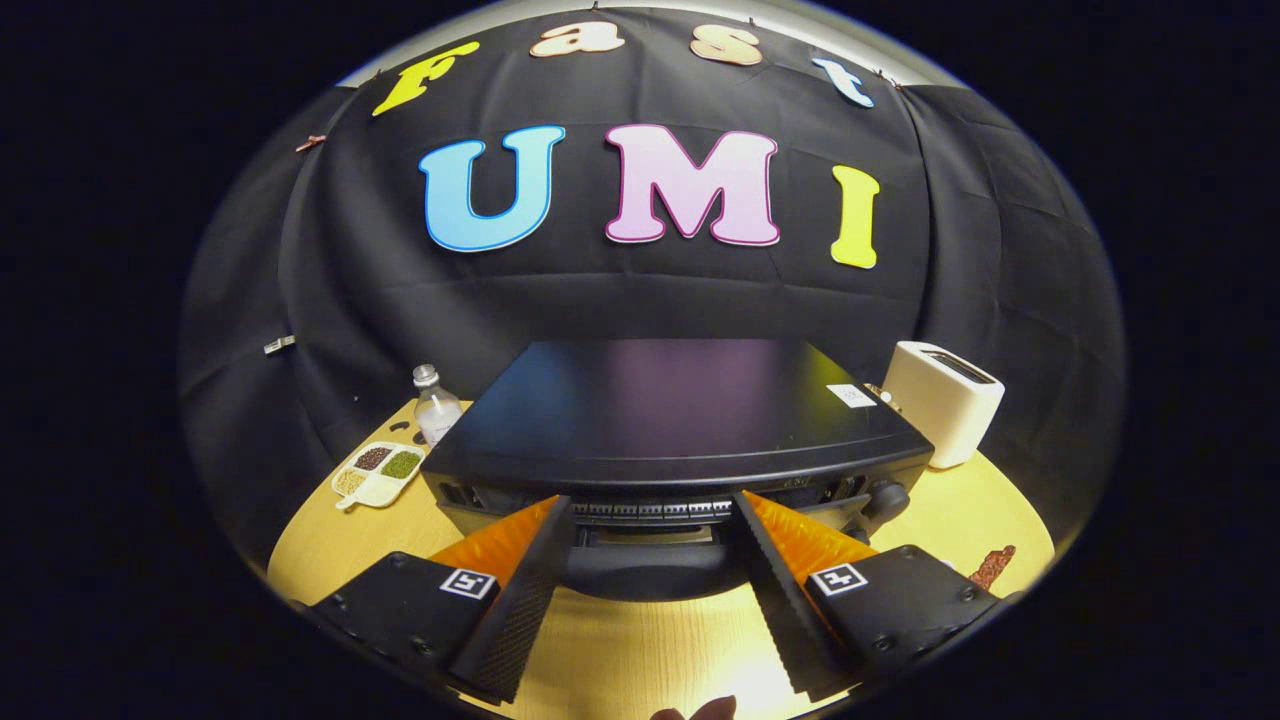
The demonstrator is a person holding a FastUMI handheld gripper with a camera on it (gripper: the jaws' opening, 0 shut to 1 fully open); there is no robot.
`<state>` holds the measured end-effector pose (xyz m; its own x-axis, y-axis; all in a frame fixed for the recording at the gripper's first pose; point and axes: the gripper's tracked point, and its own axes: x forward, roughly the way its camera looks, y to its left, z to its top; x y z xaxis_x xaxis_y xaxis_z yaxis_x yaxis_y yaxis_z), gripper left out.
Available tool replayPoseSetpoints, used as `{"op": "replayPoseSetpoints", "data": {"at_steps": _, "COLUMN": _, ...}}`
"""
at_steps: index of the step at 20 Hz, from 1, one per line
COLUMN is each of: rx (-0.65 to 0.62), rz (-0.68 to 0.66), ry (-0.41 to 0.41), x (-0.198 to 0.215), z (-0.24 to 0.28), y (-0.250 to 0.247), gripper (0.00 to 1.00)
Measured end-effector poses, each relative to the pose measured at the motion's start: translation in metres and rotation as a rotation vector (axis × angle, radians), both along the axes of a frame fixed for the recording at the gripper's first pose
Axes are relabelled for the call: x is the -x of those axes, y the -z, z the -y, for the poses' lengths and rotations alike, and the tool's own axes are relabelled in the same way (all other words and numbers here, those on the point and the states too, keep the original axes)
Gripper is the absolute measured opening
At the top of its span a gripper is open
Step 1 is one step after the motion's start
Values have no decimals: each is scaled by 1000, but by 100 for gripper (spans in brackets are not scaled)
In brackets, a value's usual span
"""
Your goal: Open the toaster oven, put the food inside, and close the toaster oven door.
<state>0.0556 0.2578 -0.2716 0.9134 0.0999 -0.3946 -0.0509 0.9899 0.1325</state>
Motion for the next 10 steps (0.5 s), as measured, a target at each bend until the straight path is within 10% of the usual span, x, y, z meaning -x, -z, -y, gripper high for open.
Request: {"op": "replayPoseSetpoints", "data": {"at_steps": 10, "rx": -36, "rz": -45, "ry": 11, "x": 51, "z": 1, "y": 17, "gripper": 99}}
